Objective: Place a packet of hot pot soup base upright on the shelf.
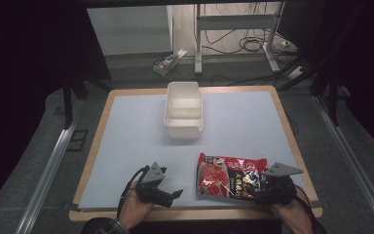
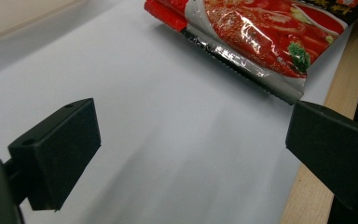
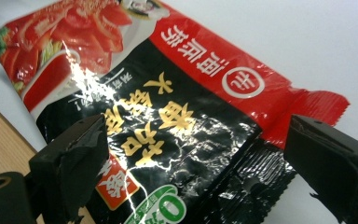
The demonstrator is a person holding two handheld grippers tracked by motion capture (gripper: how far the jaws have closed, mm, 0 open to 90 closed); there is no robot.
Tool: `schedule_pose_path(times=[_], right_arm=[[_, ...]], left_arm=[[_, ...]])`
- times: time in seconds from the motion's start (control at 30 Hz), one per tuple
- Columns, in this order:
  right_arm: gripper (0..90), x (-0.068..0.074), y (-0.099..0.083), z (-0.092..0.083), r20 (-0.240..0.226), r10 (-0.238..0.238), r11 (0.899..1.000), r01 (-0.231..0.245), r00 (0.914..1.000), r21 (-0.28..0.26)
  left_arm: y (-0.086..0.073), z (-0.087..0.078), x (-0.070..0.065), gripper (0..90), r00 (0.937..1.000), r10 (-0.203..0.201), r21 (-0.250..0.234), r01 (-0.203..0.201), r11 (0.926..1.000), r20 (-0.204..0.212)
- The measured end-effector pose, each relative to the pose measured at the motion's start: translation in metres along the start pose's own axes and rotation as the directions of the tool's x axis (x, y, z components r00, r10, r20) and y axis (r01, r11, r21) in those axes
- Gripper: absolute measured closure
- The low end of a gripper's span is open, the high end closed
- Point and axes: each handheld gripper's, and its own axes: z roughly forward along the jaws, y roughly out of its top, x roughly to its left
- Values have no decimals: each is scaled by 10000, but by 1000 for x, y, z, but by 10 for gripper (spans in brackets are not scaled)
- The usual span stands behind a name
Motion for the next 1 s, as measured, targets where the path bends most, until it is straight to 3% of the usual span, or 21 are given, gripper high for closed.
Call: schedule_pose_path(times=[0.17,0.53,0.77,0.9,1.0], right_arm=[[61,-2,-2,0,92,98,9999,-98,9999,75],[63,-2,-3,4,120,400,9991,-402,9991,159],[344,1,0,-4,191,296,9995,-299,9994,140],[551,5,2,-13,174,-42,10000,41,9998,91],[648,9,4,-16,86,-437,9990,437,9990,33]], left_arm=[[1,-1,-3,28,9997,224,-281,-220,9994,131],[1,2,-6,24,9987,499,2,-499,9988,59],[1,4,-7,24,9985,551,79,-552,9984,72],[1,4,-7,24,9985,534,99,-535,9985,69],[1,4,-7,25,9985,544,113,-544,9985,72]])
